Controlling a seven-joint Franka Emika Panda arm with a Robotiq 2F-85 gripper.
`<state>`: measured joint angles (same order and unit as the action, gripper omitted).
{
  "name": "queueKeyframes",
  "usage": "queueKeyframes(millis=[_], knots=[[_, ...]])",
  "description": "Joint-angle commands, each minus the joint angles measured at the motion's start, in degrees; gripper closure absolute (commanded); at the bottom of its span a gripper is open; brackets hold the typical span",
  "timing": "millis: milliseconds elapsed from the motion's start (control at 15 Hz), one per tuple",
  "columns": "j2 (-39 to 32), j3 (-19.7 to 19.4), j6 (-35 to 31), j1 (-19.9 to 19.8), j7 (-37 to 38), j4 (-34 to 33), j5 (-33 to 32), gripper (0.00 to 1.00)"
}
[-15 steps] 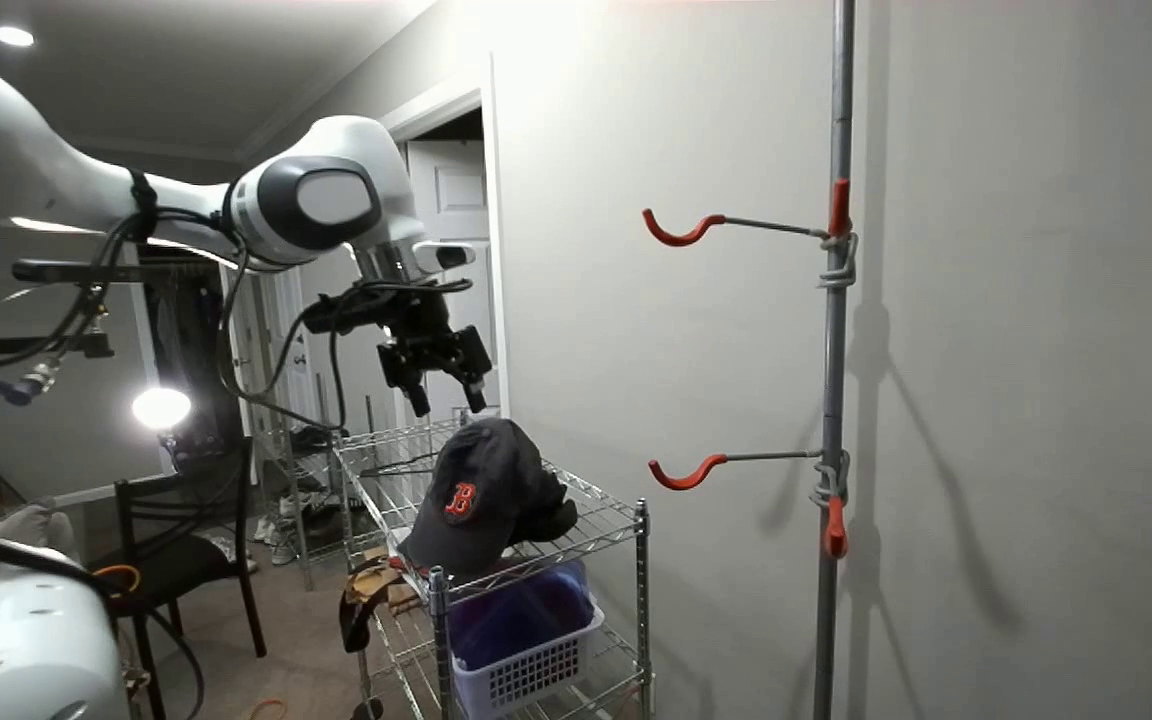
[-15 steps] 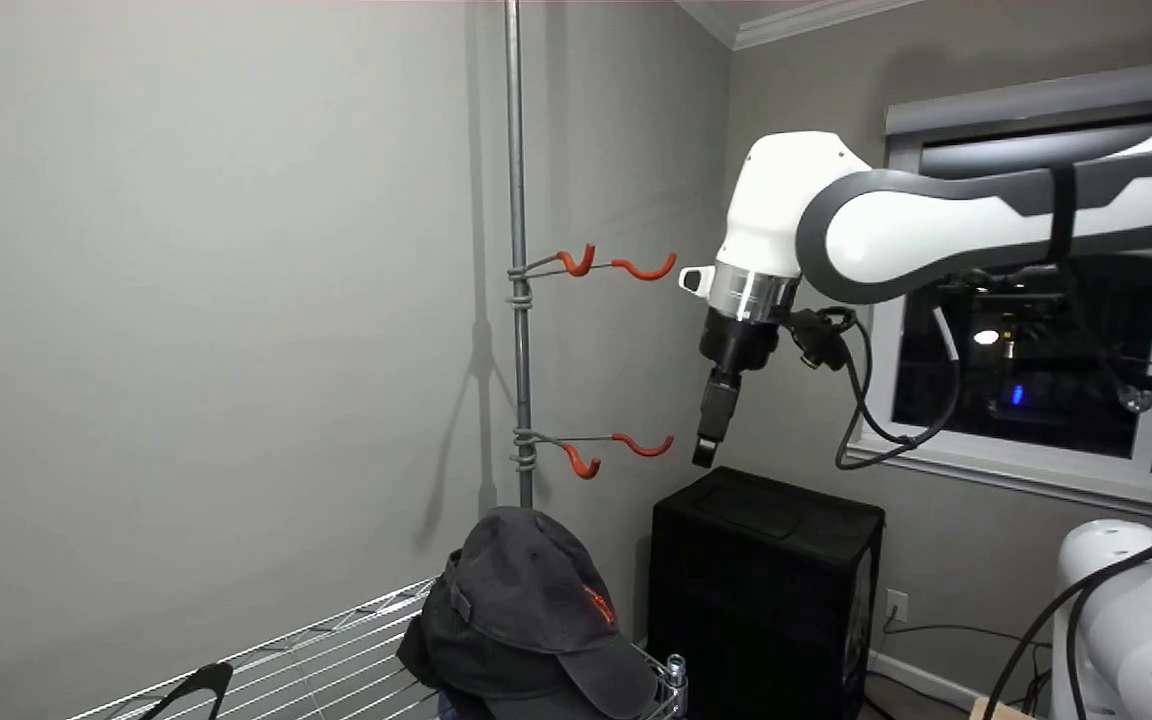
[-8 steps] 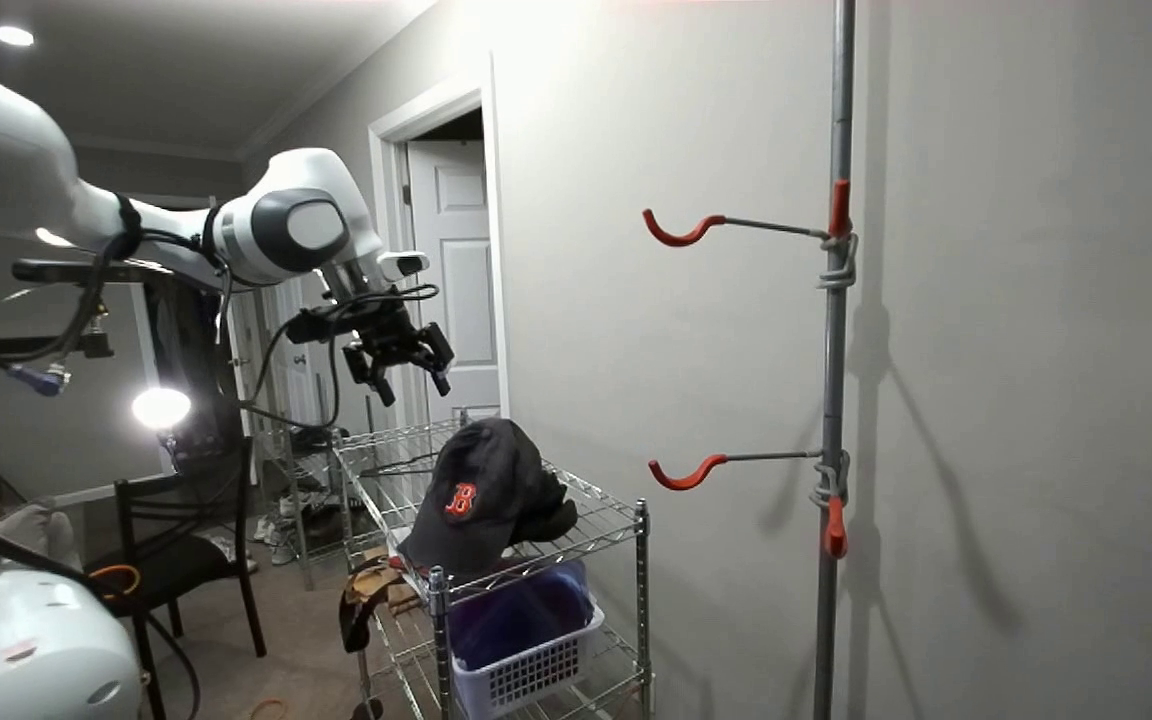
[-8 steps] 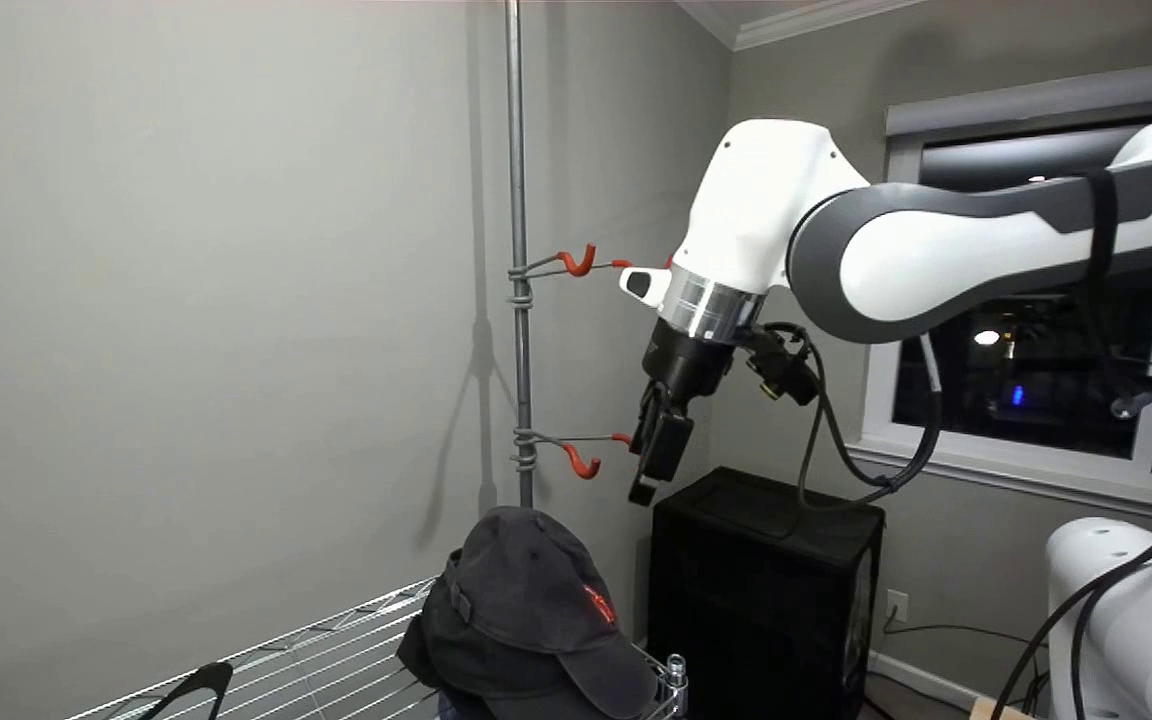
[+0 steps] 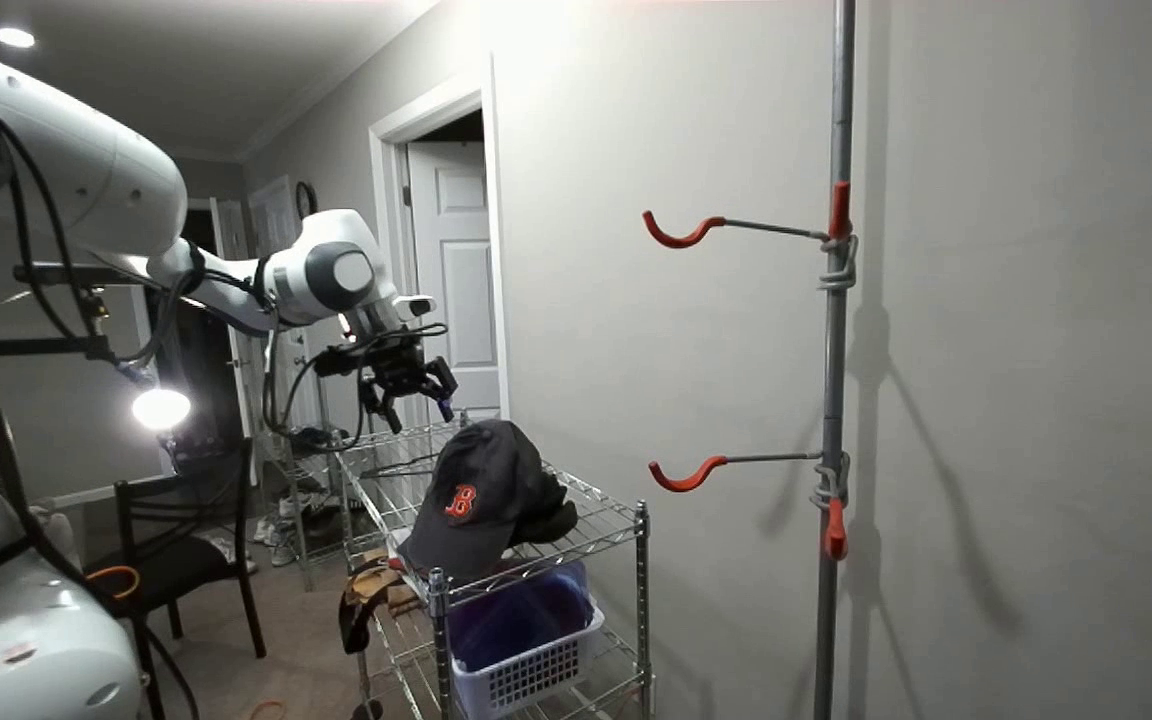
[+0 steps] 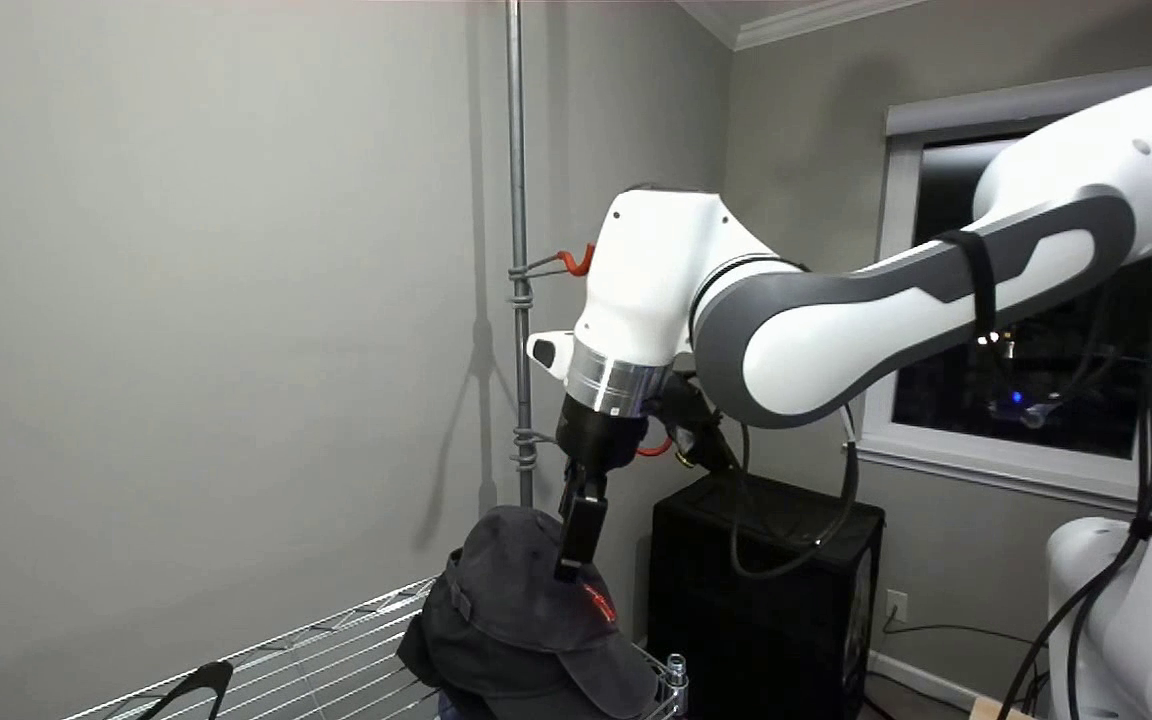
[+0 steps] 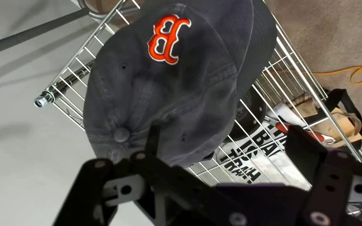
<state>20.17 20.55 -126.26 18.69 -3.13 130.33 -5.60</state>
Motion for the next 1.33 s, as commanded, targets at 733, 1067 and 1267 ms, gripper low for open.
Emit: queueKeyframes(millis=[733, 1067, 1267], knots=[[-9.69, 0.16, -1.38, -2.28, 10.24, -4.05, -8.38, 0.26], [-9.96, -0.19, -1.79, -2.21, 10.14, -3.69, -7.82, 0.59], [-9.71, -0.59, -1.94, -2.31, 10.07, -3.41, -7.59, 0.8]])
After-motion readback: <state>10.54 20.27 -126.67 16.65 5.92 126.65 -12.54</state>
